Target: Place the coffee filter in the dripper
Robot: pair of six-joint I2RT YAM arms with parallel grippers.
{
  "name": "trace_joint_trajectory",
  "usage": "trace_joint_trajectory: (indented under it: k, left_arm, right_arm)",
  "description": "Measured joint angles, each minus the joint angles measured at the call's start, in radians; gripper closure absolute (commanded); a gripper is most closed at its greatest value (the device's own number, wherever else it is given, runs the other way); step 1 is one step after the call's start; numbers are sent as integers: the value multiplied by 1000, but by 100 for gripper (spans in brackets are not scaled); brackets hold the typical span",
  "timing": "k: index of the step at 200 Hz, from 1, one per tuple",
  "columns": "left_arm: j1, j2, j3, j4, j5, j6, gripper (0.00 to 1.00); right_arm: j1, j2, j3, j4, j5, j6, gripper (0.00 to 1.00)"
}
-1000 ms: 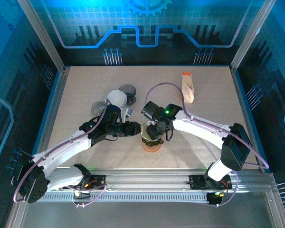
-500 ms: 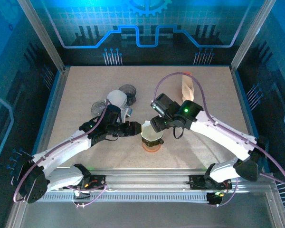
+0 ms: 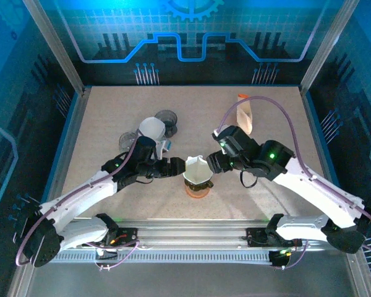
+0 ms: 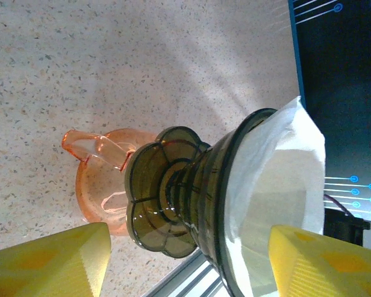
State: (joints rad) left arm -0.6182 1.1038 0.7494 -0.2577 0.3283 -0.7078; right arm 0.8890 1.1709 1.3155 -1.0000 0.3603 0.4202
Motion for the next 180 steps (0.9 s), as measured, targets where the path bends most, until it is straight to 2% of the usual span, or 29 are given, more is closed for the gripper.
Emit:
trace_joint_trajectory:
  k: [49,81,124,155,180]
  left_arm:
    - [0,-57,0,-12,-19,0,23]
    - [0,-127,0,-42,-56,0,19]
    - [0,-235,-5,-82,-122,3,14]
    - [0,-299,-77,-119,-161,-3,11]
    - [0,-325,-137,-168,-169,-25,17]
  right_arm:
    - [0,-81,-54,33,22,3,25]
    - [0,-148,-108,57,45,8,19]
    - [0,-247,-227,100,55,14,20]
    - [-3,-293,-322,110,21,26,21]
    - [-3,-306,-406,124,-15,43,22]
